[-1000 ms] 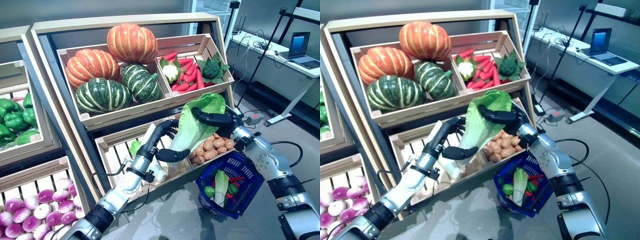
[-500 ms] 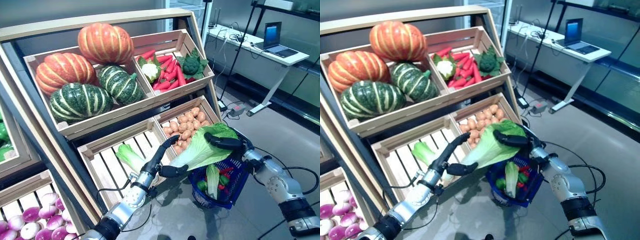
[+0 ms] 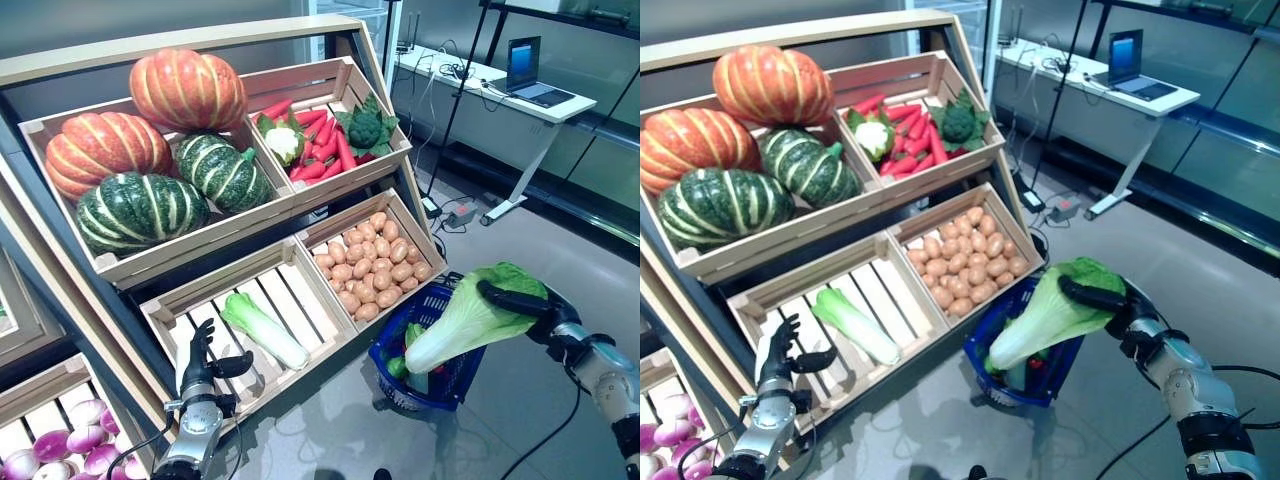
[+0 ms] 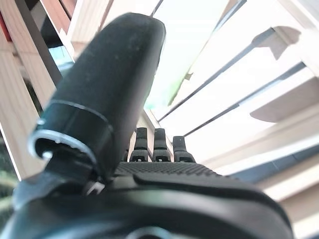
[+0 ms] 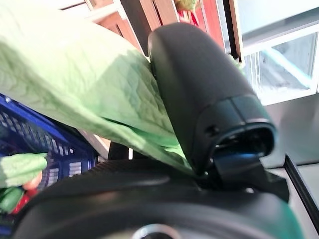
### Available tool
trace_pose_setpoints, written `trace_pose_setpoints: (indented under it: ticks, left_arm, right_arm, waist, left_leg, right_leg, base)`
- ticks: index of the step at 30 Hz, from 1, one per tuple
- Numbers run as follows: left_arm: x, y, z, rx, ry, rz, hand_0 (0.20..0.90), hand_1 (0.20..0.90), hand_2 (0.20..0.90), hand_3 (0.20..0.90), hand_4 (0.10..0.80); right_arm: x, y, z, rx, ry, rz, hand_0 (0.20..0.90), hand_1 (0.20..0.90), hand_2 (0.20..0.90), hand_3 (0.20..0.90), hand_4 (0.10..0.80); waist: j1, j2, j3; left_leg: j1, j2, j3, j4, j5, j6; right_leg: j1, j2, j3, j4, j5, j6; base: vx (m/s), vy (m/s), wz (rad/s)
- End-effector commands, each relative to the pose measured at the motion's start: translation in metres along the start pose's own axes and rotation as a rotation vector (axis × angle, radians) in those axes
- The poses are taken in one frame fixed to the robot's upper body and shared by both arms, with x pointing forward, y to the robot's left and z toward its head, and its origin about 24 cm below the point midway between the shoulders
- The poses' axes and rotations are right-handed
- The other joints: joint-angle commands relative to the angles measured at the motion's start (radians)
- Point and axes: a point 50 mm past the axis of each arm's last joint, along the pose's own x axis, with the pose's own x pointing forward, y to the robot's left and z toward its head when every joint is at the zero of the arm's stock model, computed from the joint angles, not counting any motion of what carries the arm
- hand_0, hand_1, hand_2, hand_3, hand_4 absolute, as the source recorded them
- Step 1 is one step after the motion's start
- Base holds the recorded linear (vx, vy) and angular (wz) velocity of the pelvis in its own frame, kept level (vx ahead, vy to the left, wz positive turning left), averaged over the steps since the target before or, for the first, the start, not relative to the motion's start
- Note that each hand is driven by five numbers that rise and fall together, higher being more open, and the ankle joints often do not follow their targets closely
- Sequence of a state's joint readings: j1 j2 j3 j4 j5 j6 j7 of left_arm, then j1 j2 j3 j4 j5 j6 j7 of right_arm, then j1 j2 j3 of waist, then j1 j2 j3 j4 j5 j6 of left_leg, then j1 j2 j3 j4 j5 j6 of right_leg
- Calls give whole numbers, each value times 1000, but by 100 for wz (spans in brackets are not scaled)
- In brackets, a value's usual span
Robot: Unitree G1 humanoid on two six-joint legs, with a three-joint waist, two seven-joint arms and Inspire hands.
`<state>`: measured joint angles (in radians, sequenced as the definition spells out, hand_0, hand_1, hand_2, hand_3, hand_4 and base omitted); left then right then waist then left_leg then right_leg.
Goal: Put vegetables into the basket
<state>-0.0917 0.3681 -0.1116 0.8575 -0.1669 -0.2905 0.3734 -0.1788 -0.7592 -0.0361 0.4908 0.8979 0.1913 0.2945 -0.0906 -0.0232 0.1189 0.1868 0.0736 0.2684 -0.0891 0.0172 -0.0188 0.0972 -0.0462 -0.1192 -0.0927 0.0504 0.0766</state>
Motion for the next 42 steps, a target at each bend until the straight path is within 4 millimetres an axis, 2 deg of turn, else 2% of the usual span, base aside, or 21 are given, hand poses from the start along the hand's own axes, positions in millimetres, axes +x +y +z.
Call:
trace_pose_setpoints:
  ticks: [1, 3, 8, 11, 16, 20, 24, 26, 28, 29, 30, 33, 36, 42]
  left_arm:
    - [13, -14, 59, -183, -265, -229, 900, 900, 900, 900, 800]
    - [6, -20, 61, -188, -293, -269, 900, 900, 900, 900, 800]
    - [11, -11, 57, -133, -260, -187, 900, 900, 900, 900, 800]
    - [12, -5, 54, -83, -261, -131, 900, 900, 900, 900, 800]
    - [10, 1, 64, -42, -328, -103, 900, 900, 900, 900, 800]
    - [10, 2, 92, -64, -434, -82, 900, 900, 900, 900, 800]
    - [13, 3, 148, -123, -631, 9, 900, 900, 900, 900, 800]
    - [10, 5, 181, -186, -745, 85, 900, 900, 900, 900, 800]
    - [5, 5, 201, -225, -822, 131, 900, 900, 900, 900, 800]
    - [1, 4, 210, -235, -869, 150, 900, 900, 900, 900, 800]
    - [-3, 4, 219, -236, -911, 159, 900, 900, 900, 900, 800]
    - [-10, 1, 235, -225, -980, 160, 900, 900, 900, 900, 800]
    - [-11, 3, 243, -223, -1010, 155, 900, 900, 900, 900, 800]
    - [-12, 7, 255, -253, -1045, 186, 900, 900, 900, 900, 800]
  right_arm:
    - [1, -3, 64, -21, -304, -32, 300, 300, 300, 300, 400]
    - [-1, -14, 64, -49, -304, -96, 300, 300, 300, 300, 400]
    - [-2, -29, 68, -56, -303, -255, 300, 300, 300, 300, 400]
    - [-5, -44, 68, -154, -268, -385, 300, 300, 300, 300, 400]
    - [-16, -66, 82, -275, -243, -562, 300, 300, 300, 300, 400]
    - [-17, -69, 99, -326, -270, -634, 300, 300, 300, 300, 400]
    - [-13, -59, 141, -350, -415, -728, 300, 300, 300, 300, 400]
    - [-11, -49, 164, -338, -509, -775, 300, 300, 300, 300, 400]
    - [-8, -39, 175, -326, -568, -807, 300, 300, 300, 300, 400]
    - [-6, -34, 180, -325, -589, -821, 300, 300, 300, 300, 400]
    - [-5, -30, 185, -321, -608, -839, 300, 300, 300, 300, 400]
    - [-5, -26, 193, -320, -633, -859, 300, 300, 300, 300, 400]
    - [-5, -25, 198, -308, -650, -863, 300, 300, 300, 300, 400]
    - [-4, -15, 220, -326, -689, -861, 300, 300, 300, 300, 400]
  waist:
    - [7, -45, -55]
    - [14, -38, -52]
    - [18, -32, -52]
    - [29, -29, -48]
    - [50, -26, -36]
    - [67, -24, 6]
    - [80, -12, 121]
    - [79, 1, 191]
    - [78, 12, 234]
    - [82, 20, 254]
    - [85, 23, 273]
    - [89, 30, 302]
    - [89, 39, 332]
    - [83, 68, 371]
  left_leg:
    - [9, 3, -13, 2, -96, -31]
    - [10, 3, -15, 2, -98, -30]
    - [13, 0, -18, 2, -99, -27]
    - [13, -1, -24, 2, -98, -25]
    - [9, -2, -30, 6, -94, -25]
    - [-65, 0, -41, 103, -114, -29]
    - [-239, 7, -74, 286, -152, -31]
    - [-346, 11, -86, 414, -185, -28]
    - [-442, 13, -99, 531, -214, -23]
    - [-476, 13, -115, 591, -254, -24]
    - [-527, 8, -125, 658, -281, -13]
    - [-635, 4, -141, 814, -345, 11]
    - [-719, -3, -142, 941, -400, 34]
    - [-861, -1, -138, 1107, -442, 45]
  right_leg:
    - [47, -20, -30, 5, -48, 20]
    - [47, -18, -29, 5, -47, 19]
    - [51, -17, -28, 5, -49, 18]
    - [52, -16, -30, 5, -51, 17]
    - [54, -17, -37, 5, -52, 12]
    - [18, -30, -52, 37, -60, 0]
    - [-115, -55, -86, 185, -106, -20]
    - [-211, -75, -109, 299, -143, -35]
    - [-305, -92, -117, 428, -182, -53]
    - [-344, -94, -113, 512, -227, -57]
    - [-397, -106, -113, 591, -251, -65]
    - [-497, -142, -119, 766, -312, -86]
    - [-595, -178, -111, 918, -363, -93]
    - [-744, -204, -81, 1081, -410, -108]
  base:
    - [0, 0, 0]
    - [0, 0, 0]
    - [53, 0, 0]
    - [75, -30, -2]
    - [87, -53, 0]
    - [-52, -62, 0]
    - [-336, -84, 4]
    - [-370, -57, 11]
    - [-268, -30, 8]
    - [-189, -29, 1]
    - [-162, -44, 16]
    - [-160, -40, 31]
    - [-105, -39, 27]
    - [-78, -19, 7]
